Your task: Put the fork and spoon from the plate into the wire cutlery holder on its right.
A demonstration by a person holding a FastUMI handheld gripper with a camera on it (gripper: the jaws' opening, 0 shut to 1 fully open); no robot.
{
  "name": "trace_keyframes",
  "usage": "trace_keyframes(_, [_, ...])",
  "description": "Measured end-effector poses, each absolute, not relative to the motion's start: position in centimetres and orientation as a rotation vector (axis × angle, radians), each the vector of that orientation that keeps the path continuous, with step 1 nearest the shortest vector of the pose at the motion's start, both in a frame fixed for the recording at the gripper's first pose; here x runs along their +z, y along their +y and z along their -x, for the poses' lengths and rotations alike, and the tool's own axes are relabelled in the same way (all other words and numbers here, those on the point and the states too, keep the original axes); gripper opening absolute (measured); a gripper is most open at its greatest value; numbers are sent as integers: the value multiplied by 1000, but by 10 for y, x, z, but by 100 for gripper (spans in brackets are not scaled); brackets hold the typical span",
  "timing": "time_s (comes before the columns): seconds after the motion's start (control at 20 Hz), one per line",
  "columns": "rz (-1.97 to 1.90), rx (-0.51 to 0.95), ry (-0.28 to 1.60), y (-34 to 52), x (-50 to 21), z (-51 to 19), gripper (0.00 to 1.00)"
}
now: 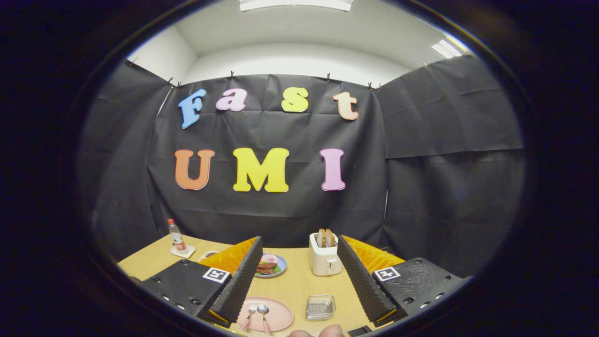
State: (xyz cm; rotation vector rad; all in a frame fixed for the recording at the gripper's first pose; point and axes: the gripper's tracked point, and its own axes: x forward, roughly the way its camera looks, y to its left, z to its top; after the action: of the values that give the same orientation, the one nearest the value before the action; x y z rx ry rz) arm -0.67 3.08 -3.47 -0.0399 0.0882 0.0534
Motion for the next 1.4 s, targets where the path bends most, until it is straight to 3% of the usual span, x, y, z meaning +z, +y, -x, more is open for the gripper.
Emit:
trace_keyframes(0.3, [87, 105, 201, 56, -93, 9, 96])
trace_keyframes(0.95, [211, 185, 719, 83, -326, 35, 96])
trace_keyframes(1.2, [238, 219, 851, 88, -382, 34, 86])
trace_keyframes(1.4, [227, 221, 910, 86, -401, 30, 67])
